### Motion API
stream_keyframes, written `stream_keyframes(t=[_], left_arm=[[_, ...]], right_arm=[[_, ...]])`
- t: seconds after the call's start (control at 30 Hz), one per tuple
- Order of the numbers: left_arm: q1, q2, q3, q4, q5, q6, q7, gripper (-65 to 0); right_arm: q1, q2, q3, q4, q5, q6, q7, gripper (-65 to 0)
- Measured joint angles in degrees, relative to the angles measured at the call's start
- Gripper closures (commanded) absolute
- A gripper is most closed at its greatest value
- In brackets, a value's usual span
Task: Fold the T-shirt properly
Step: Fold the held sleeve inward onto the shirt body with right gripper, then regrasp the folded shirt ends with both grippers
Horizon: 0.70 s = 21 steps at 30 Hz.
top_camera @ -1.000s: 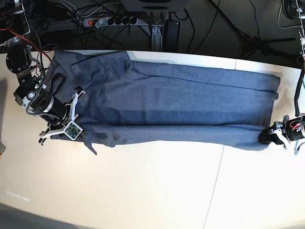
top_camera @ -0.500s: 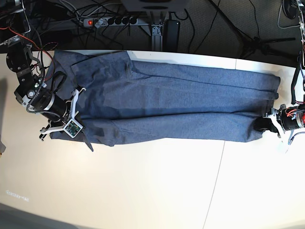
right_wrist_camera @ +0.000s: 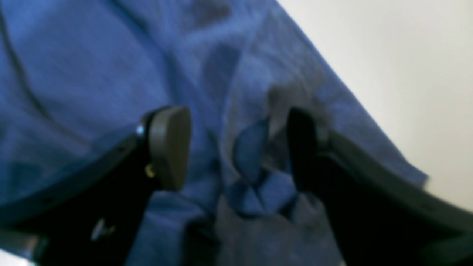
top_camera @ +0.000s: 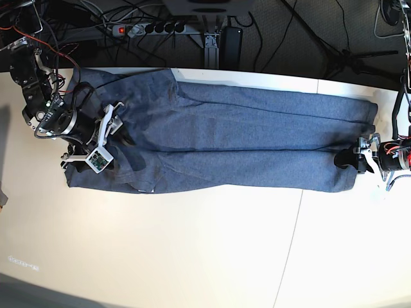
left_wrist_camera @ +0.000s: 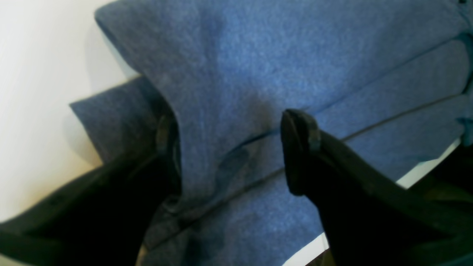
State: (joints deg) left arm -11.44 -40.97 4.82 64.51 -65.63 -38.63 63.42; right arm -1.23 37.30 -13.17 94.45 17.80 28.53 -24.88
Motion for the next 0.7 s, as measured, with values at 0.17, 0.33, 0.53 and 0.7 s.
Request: stream_keyframes(t=[0.17,0.33,0.53,0.7], left_arm=[[0.0,-0.2,-9.6,0.0,-0.5,0.0,-0.1,-39.1],[0.0,-0.3,-17.2,0.0,-2.9,0.0,-1.2,-10.8],[0.2,1.7,-17.2,0.0,-3.0,0.0,-2.6,0.0],[0.2,6.5,-17.1,0.0,-2.9,0.0,-2.8,0.0]], right_arm=[[0.2,-1.3,1.4,2.4,4.2,0.0,-0.7,-41.1],[0.5,-5.0,4.8,5.1,6.9,0.0,-0.5,-37.4],[0.5,-10.0,7.5,3.9,3.2,0.0,-0.6,0.0],[0.5,-14.9,7.5,-1.8,3.1,0.0,-0.9,0.0]])
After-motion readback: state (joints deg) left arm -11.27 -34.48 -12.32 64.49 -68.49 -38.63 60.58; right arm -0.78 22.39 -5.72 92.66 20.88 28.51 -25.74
